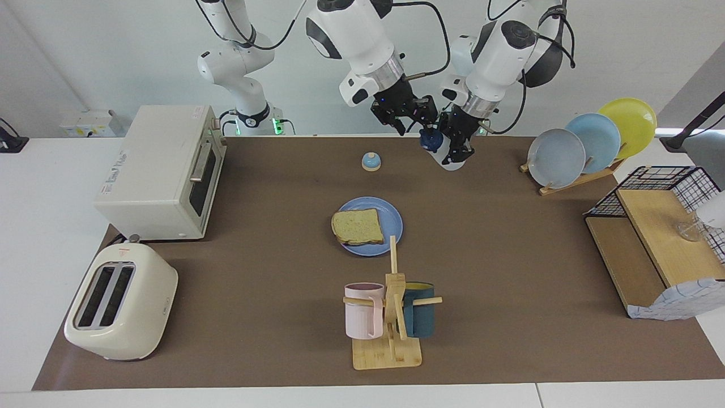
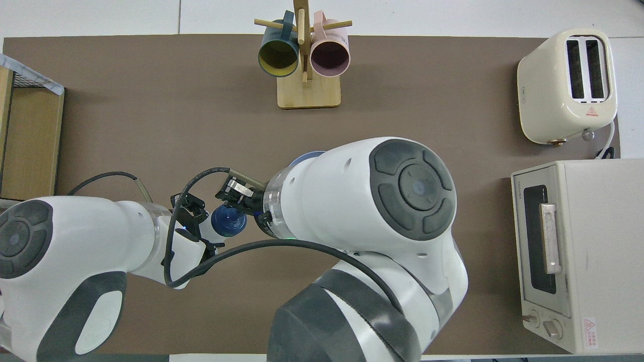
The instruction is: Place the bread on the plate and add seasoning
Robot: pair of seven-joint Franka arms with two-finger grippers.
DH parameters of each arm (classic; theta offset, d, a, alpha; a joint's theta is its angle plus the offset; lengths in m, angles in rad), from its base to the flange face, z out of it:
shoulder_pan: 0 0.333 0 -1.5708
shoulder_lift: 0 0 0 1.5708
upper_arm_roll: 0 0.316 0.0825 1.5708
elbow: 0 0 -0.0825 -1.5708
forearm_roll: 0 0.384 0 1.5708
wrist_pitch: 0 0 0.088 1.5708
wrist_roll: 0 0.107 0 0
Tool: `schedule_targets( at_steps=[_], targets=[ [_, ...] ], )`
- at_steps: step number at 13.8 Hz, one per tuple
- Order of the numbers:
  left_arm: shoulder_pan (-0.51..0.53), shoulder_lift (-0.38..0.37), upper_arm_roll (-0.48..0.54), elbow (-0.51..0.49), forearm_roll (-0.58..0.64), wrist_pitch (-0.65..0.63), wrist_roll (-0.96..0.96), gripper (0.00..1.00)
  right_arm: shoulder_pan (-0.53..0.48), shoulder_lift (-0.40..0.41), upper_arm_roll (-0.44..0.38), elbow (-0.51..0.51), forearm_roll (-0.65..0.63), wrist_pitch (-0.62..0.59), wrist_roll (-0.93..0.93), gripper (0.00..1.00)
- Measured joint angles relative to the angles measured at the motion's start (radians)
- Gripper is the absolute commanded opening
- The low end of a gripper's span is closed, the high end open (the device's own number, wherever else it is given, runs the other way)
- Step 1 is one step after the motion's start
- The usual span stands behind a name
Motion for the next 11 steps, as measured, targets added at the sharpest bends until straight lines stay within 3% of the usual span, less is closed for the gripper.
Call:
schedule_targets(
  at_steps=[5, 11],
  targets=[
    [0.000, 0.000, 0.001, 0.000, 0.000, 0.000, 0.000, 0.00, 0.008, 0.022, 0.001, 0.010, 0.000, 0.010, 0.035, 0.49],
    [0.001, 0.000, 0.002, -0.001, 0.000, 0.000, 0.000, 0.00, 0.008, 0.025, 0.001, 0.010, 0.000, 0.010, 0.036, 0.47]
  ],
)
